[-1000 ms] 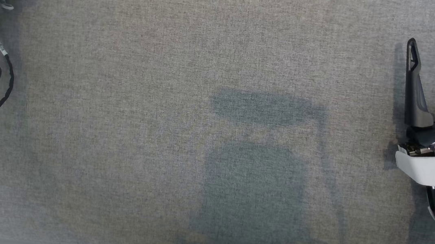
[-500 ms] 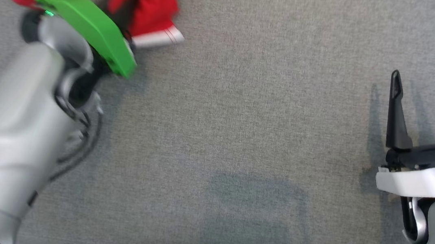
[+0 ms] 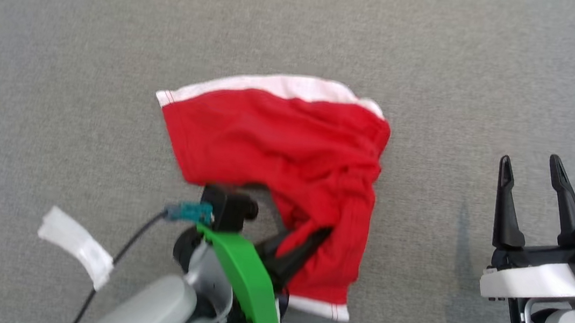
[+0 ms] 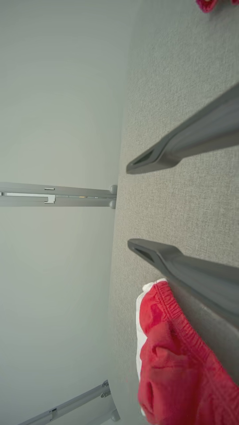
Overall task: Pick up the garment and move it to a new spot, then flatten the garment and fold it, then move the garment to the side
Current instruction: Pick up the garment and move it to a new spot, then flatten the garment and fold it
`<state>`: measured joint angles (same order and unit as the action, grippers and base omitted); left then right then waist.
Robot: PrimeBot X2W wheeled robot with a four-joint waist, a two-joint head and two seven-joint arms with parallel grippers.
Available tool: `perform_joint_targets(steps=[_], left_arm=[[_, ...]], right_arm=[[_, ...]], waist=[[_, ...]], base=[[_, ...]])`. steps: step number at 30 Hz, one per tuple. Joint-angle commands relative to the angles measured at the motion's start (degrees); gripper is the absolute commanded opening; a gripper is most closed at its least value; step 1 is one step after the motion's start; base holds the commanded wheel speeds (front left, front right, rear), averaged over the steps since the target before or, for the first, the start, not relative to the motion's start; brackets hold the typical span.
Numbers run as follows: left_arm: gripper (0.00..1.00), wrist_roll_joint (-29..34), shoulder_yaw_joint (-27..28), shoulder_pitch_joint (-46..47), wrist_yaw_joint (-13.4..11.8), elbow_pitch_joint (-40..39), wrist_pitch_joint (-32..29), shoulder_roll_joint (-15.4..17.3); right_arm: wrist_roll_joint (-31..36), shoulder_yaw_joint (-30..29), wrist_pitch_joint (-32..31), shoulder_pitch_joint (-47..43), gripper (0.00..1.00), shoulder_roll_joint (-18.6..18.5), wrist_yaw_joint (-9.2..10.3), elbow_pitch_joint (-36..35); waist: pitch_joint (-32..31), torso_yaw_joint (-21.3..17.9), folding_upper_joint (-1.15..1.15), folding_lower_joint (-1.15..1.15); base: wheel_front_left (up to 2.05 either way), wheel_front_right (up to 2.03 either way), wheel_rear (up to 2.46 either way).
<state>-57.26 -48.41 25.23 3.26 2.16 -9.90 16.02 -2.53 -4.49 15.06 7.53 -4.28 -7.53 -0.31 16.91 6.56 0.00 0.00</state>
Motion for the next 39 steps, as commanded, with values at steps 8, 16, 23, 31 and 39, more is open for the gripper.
perform_joint_targets(steps=[8, 16, 23, 31, 39], left_arm=[[1.0, 0.0, -1.0, -7.8, -3.1, 7.2, 3.4, 0.5], [1.0, -3.7, 9.0, -8.8, -8.8, 0.6, 7.1, 6.7], [1.0, -9.1, 19.2, -2.9, -13.9, 8.0, 4.6, 11.3], [1.0, -12.7, 19.1, 2.4, -12.6, 23.4, -2.5, 9.8], [0.0, -14.2, 18.3, 4.1, -7.3, 30.0, -3.8, 7.1]], right_arm=[[0.1, -0.9, 0.1, -2.7, 1.0, 0.9, 0.08, 1.1], [0.3, -1.2, 0.1, -3.0, 1.0, 1.0, 0.08, -0.1], [0.4, 0.5, 0.1, -1.2, 1.0, 1.0, 0.08, -0.3], [0.3, 0.3, 0.1, -0.4, 1.0, 0.7, 0.08, -0.2], [0.2, 0.0, 0.1, -0.3, 1.0, 0.8, 0.08, 0.5]], waist=[[-4.2, -4.5, 0.0, 0.0], [-3.6, -6.4, 0.0, 0.0], [-0.9, -8.7, 0.0, 0.0], [1.0, -11.0, 0.0, 0.0], [0.6, -11.2, 0.0, 0.0]], base=[[0.0, 0.0, 0.0], [0.0, 0.0, 0.0], [0.0, 0.0, 0.0], [0.0, 0.0, 0.0], [0.0, 0.0, 0.0]])
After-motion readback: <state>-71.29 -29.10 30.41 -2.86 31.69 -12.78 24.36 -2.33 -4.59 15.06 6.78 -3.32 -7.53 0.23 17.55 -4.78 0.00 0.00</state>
